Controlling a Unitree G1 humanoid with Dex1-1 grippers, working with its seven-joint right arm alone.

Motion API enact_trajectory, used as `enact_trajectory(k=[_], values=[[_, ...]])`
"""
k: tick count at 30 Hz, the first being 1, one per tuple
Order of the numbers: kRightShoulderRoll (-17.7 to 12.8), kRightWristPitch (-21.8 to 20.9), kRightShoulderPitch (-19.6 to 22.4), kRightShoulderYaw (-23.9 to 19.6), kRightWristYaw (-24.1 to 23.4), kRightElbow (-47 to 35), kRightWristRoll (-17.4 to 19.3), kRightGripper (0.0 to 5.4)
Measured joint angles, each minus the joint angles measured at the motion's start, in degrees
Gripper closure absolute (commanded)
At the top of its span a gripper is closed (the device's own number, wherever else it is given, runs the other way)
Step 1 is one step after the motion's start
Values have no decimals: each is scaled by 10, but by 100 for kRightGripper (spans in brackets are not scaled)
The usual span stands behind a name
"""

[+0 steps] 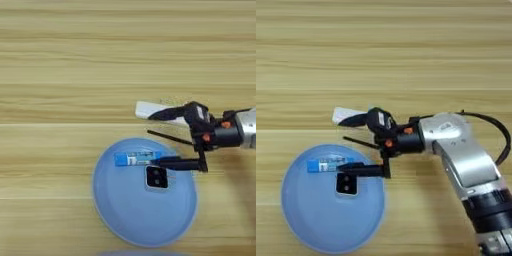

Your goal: Move the objects on the table

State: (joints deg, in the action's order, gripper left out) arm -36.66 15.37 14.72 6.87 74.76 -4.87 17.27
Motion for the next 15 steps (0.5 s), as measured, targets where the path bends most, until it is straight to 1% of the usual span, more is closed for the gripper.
enact_trajectory(k=[2, 5, 6, 8, 9, 14, 15], values=[[10, -1, 23, -6, -14, 33, -2, 4], [13, -6, 48, -11, -26, 72, -7, 4], [14, -9, 54, -12, -31, 83, -12, 4], [20, -18, 82, -13, -44, 136, -26, 4], [21, -21, 87, -13, -45, 144, -27, 4], [34, -53, 119, -11, -56, 228, -57, 4], [37, -69, 129, -9, -57, 258, -67, 4]])
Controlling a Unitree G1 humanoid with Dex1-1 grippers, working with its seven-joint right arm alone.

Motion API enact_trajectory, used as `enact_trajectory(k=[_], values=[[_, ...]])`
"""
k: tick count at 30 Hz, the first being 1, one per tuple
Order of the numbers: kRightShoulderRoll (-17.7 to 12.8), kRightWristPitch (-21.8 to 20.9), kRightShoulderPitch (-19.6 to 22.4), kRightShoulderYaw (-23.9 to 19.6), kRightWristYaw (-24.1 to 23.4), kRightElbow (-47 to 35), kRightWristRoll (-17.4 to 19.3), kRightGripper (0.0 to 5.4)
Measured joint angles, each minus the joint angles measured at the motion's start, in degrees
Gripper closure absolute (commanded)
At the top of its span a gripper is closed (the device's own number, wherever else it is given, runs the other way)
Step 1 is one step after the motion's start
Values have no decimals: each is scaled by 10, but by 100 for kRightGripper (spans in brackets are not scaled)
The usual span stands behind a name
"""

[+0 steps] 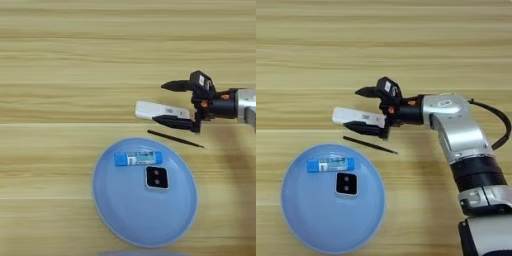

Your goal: Move the objects on the table

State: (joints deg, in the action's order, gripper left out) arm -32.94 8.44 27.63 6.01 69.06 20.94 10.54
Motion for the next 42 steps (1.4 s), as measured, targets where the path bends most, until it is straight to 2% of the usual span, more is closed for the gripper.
enact_trajectory(k=[6, 16, 24, 32, 42], values=[[15, -64, 56, 8, -13, 158, -48, 4], [27, -142, 105, 13, -11, 294, -97, 4], [39, -179, 128, 14, -22, 377, -130, 4], [46, -192, 150, 14, -38, 449, -155, 4], [58, -203, 167, 13, -48, 483, -171, 110]])
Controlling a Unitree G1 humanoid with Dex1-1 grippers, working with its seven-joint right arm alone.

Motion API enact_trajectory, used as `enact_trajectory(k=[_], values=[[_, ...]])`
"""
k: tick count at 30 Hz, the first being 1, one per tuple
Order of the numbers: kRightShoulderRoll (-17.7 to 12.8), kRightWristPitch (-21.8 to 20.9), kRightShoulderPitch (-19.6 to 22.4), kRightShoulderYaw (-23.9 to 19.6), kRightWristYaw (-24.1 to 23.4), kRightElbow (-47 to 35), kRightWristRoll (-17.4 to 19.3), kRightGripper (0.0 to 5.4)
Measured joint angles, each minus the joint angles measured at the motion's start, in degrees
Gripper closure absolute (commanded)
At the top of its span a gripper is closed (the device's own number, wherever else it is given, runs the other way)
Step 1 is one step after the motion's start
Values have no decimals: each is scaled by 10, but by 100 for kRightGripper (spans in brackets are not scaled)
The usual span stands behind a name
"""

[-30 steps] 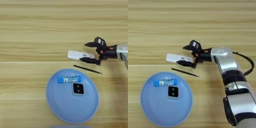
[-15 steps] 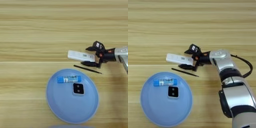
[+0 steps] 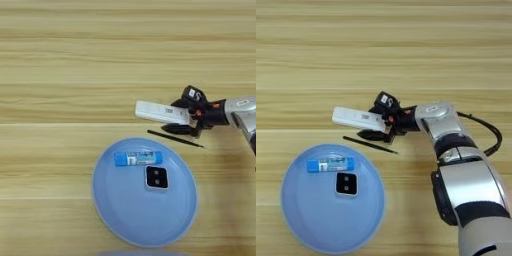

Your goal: Move the objects on the table

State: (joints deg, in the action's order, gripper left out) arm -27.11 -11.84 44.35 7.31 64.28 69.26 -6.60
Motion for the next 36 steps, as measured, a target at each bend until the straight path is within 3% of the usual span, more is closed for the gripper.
enact_trajectory(k=[13, 27, 36], values=[[2, -2, 1, -1, 8, 2, -1, 248], [6, -10, 1, -8, 30, -25, 2, 250], [6, 15, -9, -30, 67, -111, 38, 250]])
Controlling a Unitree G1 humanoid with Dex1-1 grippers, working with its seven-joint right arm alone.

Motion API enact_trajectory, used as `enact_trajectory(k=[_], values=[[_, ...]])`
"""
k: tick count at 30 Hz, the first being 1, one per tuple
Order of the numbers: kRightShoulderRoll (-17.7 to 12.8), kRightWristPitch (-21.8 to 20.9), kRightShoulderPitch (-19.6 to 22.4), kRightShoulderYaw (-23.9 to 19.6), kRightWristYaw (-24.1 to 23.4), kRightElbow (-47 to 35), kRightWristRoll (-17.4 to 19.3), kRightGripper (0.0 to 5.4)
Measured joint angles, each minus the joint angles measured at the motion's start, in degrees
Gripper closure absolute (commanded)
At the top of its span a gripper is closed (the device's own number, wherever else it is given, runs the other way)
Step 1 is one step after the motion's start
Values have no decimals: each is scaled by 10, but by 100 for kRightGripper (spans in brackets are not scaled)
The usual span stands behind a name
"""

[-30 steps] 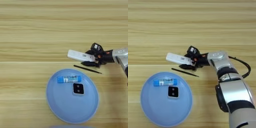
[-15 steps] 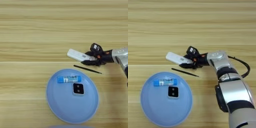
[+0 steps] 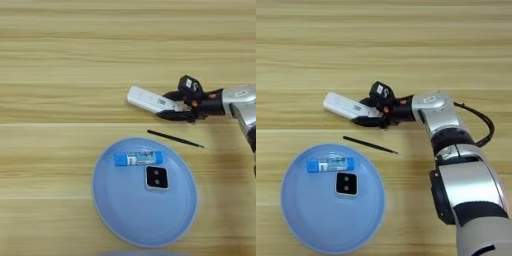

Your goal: Move the objects on the table

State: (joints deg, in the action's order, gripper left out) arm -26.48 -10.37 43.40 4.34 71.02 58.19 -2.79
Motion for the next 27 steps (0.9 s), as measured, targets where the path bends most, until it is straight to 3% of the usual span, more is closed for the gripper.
enact_trajectory(k=[8, 12, 21, 27], values=[[-5, 59, -73, -3, 41, -177, 39, 250], [-9, 101, -132, -3, 61, -291, 56, 250], [-46, 184, -204, -8, 72, -522, 112, 250], [-60, 209, -233, -11, 70, -582, 130, 250]])
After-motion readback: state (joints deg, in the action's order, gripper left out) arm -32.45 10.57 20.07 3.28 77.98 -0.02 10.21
